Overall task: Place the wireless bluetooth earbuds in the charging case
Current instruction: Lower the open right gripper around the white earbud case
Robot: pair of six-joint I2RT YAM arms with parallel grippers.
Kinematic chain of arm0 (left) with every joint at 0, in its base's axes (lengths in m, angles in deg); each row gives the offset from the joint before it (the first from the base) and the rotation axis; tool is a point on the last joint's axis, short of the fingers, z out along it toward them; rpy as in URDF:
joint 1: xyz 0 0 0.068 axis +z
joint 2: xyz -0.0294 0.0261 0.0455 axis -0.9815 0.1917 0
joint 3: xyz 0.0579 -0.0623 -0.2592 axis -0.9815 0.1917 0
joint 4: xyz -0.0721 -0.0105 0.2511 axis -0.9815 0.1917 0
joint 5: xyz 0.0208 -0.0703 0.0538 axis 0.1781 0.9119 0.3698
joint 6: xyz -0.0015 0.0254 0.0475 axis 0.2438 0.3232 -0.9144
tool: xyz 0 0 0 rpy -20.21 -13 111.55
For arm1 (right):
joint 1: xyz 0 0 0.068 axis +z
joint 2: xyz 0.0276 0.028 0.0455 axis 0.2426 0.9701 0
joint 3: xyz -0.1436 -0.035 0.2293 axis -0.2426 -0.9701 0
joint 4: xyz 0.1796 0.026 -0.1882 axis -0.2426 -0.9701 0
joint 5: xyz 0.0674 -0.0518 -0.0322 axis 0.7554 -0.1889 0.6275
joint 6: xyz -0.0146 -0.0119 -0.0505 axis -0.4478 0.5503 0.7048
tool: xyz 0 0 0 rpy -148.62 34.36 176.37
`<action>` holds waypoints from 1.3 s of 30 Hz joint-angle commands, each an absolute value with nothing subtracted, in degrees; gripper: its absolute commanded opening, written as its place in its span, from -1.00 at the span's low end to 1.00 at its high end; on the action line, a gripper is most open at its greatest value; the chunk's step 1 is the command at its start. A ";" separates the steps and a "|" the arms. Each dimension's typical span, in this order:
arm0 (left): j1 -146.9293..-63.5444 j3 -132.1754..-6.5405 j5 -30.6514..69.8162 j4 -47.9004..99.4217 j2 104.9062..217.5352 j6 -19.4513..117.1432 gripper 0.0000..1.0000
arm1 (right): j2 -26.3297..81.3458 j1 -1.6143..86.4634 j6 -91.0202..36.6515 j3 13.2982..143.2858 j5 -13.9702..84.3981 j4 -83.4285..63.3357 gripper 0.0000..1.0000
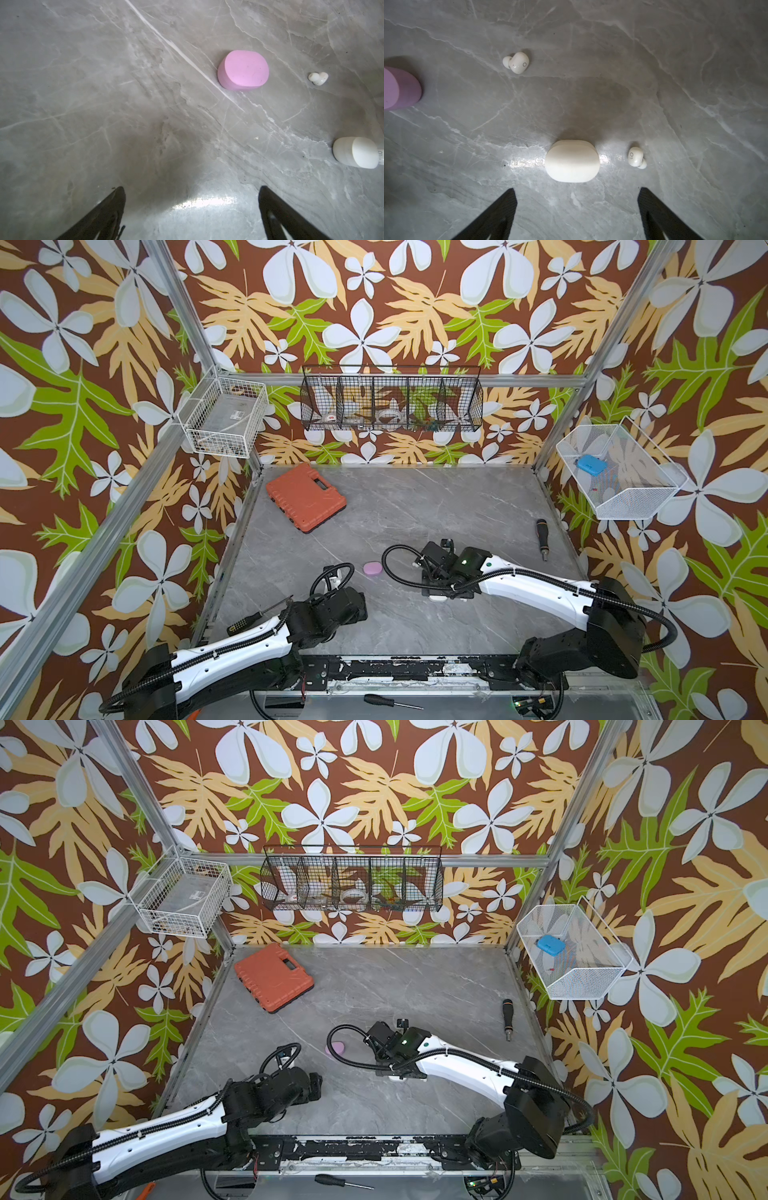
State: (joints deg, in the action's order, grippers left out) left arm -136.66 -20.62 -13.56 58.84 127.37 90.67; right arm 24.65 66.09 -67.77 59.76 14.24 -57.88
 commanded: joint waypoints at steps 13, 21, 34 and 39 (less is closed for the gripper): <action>-137.47 -21.24 -14.92 59.95 128.56 91.57 1.00 | 31.84 66.86 -68.72 60.69 13.38 -55.90 0.74; -137.53 -21.18 -15.10 59.87 129.26 91.48 1.00 | 33.08 66.79 -69.07 59.71 13.74 -54.47 0.66; -137.57 -21.35 -15.27 59.86 129.64 91.48 1.00 | 33.54 66.47 -69.06 58.56 13.65 -53.01 0.57; -137.58 -21.35 -15.33 59.86 129.85 91.51 1.00 | 33.57 66.33 -68.87 57.99 14.10 -52.21 0.54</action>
State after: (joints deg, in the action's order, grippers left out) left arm -137.58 -20.97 -14.37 58.86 129.71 91.05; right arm 33.42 66.40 -68.44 58.10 14.68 -52.26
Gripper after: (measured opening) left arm 0.998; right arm 0.768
